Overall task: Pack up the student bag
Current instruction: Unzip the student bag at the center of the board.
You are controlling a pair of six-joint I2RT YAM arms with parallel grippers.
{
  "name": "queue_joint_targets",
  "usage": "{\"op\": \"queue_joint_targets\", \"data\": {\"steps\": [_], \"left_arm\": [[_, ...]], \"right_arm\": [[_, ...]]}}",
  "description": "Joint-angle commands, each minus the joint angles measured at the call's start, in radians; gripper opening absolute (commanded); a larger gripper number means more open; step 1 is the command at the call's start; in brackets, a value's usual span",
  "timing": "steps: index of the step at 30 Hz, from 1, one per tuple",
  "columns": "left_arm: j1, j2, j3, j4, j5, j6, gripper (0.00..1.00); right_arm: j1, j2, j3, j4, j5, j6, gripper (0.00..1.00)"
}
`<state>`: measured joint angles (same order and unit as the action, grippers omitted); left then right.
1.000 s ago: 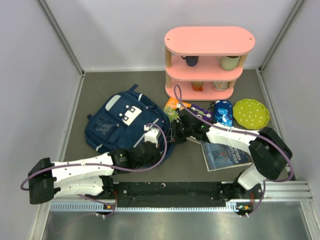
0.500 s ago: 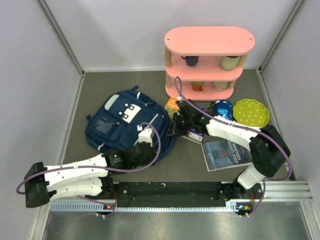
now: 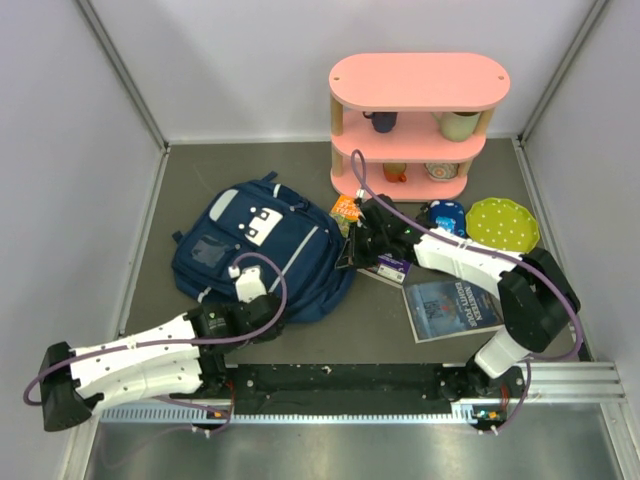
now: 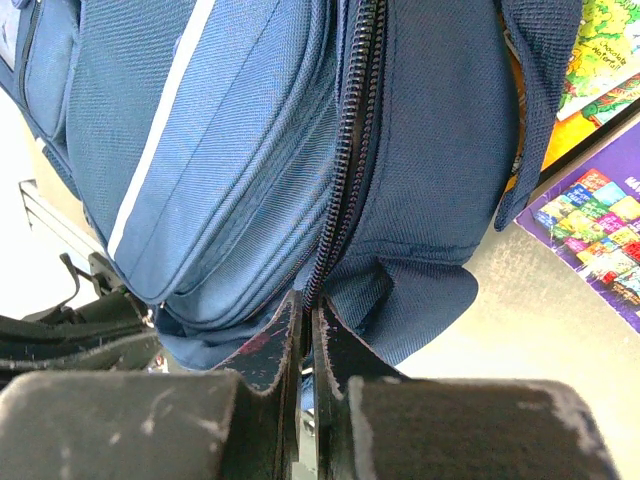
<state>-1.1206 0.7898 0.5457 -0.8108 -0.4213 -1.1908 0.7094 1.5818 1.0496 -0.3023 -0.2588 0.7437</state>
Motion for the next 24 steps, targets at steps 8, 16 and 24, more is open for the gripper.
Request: {"op": "queue_joint_targets", "data": {"steps": [8, 16, 24], "left_arm": [[0.227, 0.005, 0.02, -0.257, -0.139, -0.087, 0.0], [0.289, 0.008, -0.007, -0.134, -0.093, -0.018, 0.0], [0.389, 0.037, -0.007, -0.174, -0.114, -0.029, 0.0]], "right_arm": [[-0.044, -0.031, 0.041, 0.089, 0.059, -0.024, 0.0], [-0.044, -0.048, 0.01, 0.109, 0.041, -0.015, 0.0], [-0.044, -0.06, -0.017, 0.123, 0.029, -0.004, 0.0]]}}
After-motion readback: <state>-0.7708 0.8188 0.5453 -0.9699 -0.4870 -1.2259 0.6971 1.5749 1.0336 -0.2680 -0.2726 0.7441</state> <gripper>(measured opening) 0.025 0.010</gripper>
